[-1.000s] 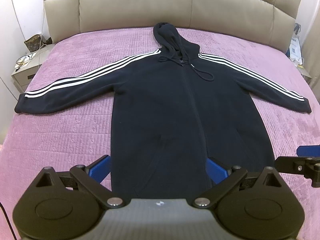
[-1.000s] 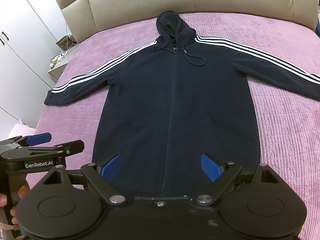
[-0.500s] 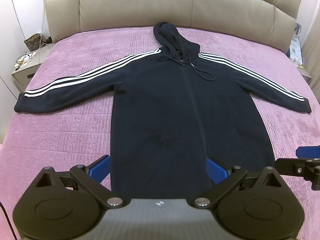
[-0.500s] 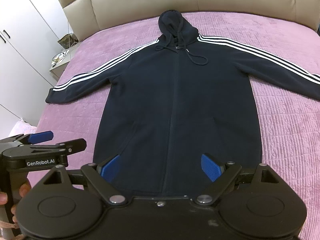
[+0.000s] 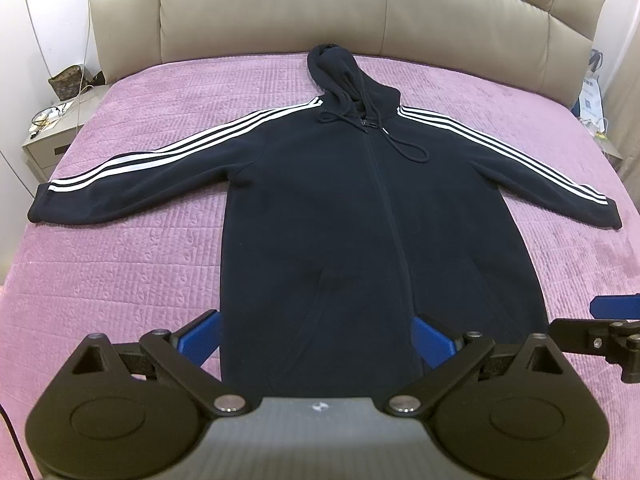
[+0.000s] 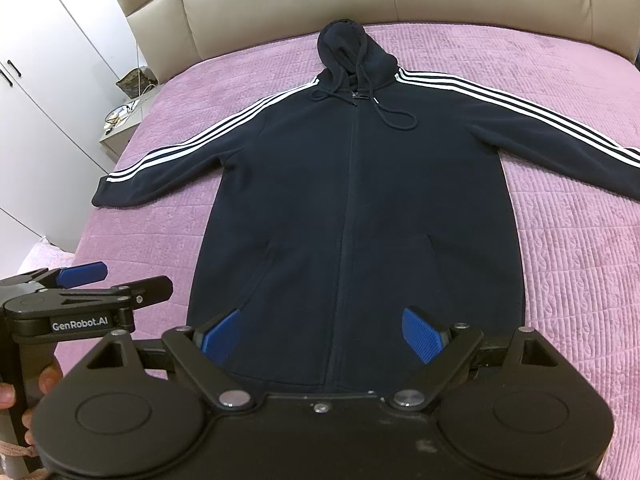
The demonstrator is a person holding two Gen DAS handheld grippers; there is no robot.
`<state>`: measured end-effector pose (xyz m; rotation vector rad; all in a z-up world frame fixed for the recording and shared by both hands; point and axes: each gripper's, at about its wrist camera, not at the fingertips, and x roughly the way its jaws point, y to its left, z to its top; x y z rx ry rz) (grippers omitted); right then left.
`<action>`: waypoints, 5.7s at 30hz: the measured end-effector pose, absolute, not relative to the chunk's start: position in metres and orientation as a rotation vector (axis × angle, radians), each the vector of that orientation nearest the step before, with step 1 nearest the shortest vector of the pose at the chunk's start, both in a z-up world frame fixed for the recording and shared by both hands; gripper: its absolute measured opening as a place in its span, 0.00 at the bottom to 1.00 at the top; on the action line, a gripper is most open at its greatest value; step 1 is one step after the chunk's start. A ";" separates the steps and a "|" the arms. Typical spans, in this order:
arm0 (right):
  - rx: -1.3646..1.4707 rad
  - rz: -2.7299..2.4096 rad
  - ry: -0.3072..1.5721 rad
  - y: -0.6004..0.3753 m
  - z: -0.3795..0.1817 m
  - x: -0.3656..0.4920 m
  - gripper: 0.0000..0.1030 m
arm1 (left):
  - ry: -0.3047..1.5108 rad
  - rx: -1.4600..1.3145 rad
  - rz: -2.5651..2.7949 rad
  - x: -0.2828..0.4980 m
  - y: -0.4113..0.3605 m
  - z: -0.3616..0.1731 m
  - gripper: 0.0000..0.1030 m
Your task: Fold large clothes
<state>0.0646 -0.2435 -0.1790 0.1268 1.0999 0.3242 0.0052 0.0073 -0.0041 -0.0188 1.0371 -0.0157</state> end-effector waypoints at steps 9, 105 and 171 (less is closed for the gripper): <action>0.123 0.327 1.114 -0.241 -0.182 0.065 1.00 | 1.041 -0.013 -0.015 0.006 0.008 -0.008 0.98; -0.031 0.415 0.864 -0.004 -0.282 0.353 0.81 | 0.733 -0.686 0.561 0.164 0.487 -0.217 0.96; 0.822 0.156 0.720 -0.458 -0.379 0.296 0.97 | 0.376 -0.266 -0.316 0.376 -0.154 -0.120 0.05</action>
